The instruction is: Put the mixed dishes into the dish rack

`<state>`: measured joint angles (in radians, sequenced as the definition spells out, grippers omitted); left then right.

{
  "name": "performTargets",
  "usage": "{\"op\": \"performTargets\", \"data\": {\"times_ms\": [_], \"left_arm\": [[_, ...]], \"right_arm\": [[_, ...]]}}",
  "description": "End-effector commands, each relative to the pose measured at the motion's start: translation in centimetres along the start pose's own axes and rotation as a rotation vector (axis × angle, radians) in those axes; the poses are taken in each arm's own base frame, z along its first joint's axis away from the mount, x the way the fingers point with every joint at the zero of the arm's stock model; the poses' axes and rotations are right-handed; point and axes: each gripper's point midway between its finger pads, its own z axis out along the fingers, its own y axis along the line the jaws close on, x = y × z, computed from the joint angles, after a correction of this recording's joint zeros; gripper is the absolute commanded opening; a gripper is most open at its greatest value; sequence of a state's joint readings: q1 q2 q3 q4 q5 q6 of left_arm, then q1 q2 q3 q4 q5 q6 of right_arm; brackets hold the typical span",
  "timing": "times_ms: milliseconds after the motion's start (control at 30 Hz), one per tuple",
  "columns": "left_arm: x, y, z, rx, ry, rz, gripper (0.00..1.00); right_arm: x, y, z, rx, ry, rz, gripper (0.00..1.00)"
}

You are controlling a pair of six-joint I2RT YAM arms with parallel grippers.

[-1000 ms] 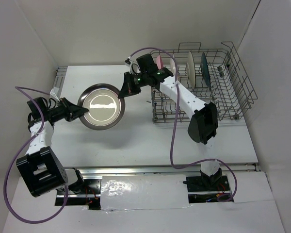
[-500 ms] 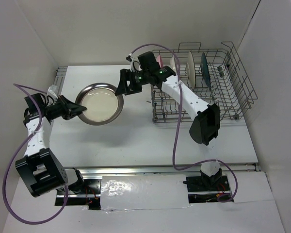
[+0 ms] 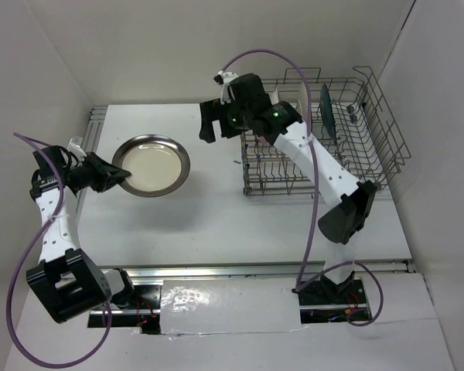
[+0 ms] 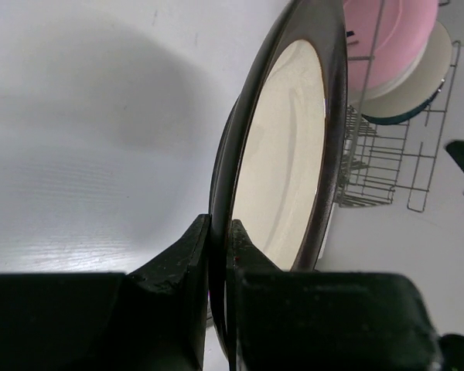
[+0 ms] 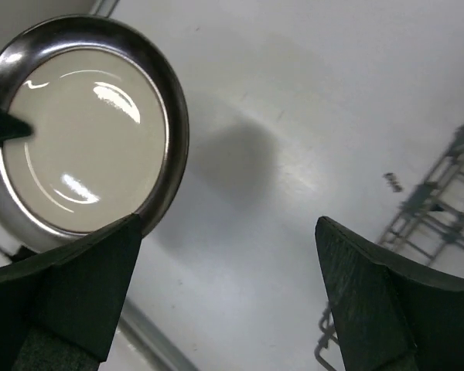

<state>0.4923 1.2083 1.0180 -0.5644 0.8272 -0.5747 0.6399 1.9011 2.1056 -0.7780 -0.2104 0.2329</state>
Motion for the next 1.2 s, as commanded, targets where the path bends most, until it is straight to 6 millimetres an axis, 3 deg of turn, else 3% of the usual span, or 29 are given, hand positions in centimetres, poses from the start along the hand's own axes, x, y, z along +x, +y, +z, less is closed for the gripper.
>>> {"op": "performTargets", "data": {"times_ms": [0, 67, 100, 133, 167, 200, 233, 267, 333, 400, 467, 500, 567, 667, 700, 833, 1067, 1167], "left_arm": [[-0.8, -3.4, -1.8, 0.055, -0.046, 0.065, 0.00], [-0.9, -3.0, -1.8, 0.011, -0.067, 0.077, 0.00], [-0.9, -2.8, -1.9, -0.008, -0.072, 0.073, 0.00], [-1.2, -2.5, -2.0, -0.036, -0.089, 0.073, 0.00], [-1.1, -2.3, -2.0, -0.050, -0.089, 0.066, 0.00], [-1.0, -2.1, -2.0, -0.061, -0.086, 0.061, 0.00], [-1.0, -2.1, -2.1, -0.064, -0.084, 0.064, 0.00], [-1.0, -2.0, -2.1, -0.073, -0.085, 0.063, 0.00], [-0.7, -2.0, -2.2, -0.076, -0.080, 0.056, 0.00], [-0.6, -1.9, -2.2, -0.081, -0.079, 0.052, 0.00], [-0.8, -1.9, -2.3, -0.101, -0.083, 0.039, 0.00], [-0.8, -1.8, -2.3, -0.103, -0.080, 0.036, 0.00], [-0.8, -1.9, -2.4, -0.109, -0.079, 0.029, 0.00], [-0.7, -2.1, -2.6, -0.105, -0.082, 0.033, 0.00], [-0.6, -2.3, -2.6, -0.098, -0.080, 0.034, 0.00], [-0.6, -2.3, -2.8, -0.105, -0.076, 0.042, 0.00], [-0.7, -2.2, -3.0, -0.125, -0.088, 0.056, 0.00], [-0.5, -2.1, -3.0, -0.122, -0.079, 0.054, 0.00]], "right_arm": [[-1.9, -0.5, -4.5, 0.233, -0.123, -0.165, 1.00], [-2.7, 1.1, -6.0, 0.253, -0.207, -0.219, 1.00], [-1.3, 0.1, -5.5, 0.309, -0.195, -0.233, 1.00], [-2.3, 1.8, -6.8, 0.294, -0.278, -0.248, 1.00], [-0.8, 1.5, -6.2, 0.322, -0.265, -0.279, 1.00], [-0.7, 1.5, -6.7, 0.364, -0.294, -0.293, 1.00], [-1.1, 3.6, -6.9, 0.332, -0.360, -0.306, 1.00], [0.2, 3.8, -6.9, 0.342, -0.350, -0.382, 1.00], [0.6, 5.6, -6.5, 0.316, -0.397, -0.435, 1.00], [3.1, 7.8, -5.6, 0.262, -0.381, -0.534, 1.00], [6.0, 11.8, -4.8, 0.156, -0.419, -0.667, 0.96], [6.2, 12.1, -4.7, 0.135, -0.418, -0.671, 0.96], [8.2, 15.0, -4.1, 0.043, -0.407, -0.737, 0.94], [9.4, 18.6, -2.6, -0.025, -0.418, -0.814, 0.95], [10.4, 18.9, -1.1, -0.025, -0.394, -0.841, 0.95], [10.9, 21.1, 0.8, -0.061, -0.393, -0.909, 0.96], [11.9, 22.5, 4.4, -0.056, -0.356, -0.987, 0.94], [11.2, 22.5, 5.8, -0.004, -0.374, -1.012, 0.92]]}}
